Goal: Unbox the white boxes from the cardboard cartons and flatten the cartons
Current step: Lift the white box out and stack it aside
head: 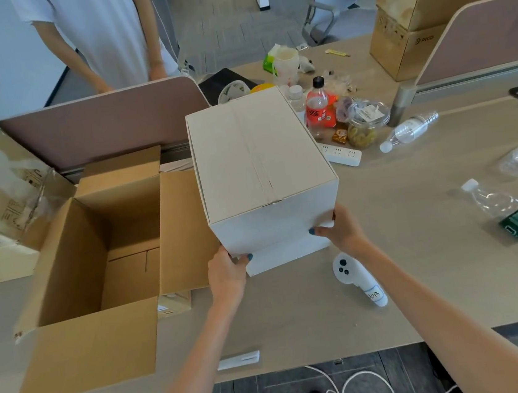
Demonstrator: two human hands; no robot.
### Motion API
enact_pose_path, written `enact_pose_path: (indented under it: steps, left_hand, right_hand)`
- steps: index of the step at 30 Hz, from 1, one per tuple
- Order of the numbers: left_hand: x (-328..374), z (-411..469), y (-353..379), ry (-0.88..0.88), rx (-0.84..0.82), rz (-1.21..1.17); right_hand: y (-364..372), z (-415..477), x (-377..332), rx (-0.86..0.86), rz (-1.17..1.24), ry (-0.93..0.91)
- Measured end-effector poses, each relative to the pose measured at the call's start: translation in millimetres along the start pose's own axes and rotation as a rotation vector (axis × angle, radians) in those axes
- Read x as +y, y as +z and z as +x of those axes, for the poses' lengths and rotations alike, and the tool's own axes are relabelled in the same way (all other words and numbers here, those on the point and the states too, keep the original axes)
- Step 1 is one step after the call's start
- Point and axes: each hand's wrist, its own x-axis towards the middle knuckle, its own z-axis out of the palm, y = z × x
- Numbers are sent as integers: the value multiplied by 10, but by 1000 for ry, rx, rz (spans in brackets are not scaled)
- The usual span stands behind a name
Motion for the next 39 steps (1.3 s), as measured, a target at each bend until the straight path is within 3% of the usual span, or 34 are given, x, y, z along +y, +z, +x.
enact_pose_path:
  steps: [4, 13, 23, 34, 39]
  left_hand:
    - [33, 1, 41, 28, 46, 85]
    - [-5, 215, -109, 24, -18, 97]
    - [10, 107, -167, 54, -24, 53]
    - [-293, -379, -366, 280, 136, 247]
    - [-494, -508, -583, 443, 239, 350]
  right_hand:
    - [27, -5, 38, 74, -14, 22]
    - [170, -183, -9, 183, -1, 16]
    - [191, -294, -88, 173, 38, 46]
    - [326, -883, -44, 212, -71, -41]
    - [477, -1088, -25, 100, -233, -130]
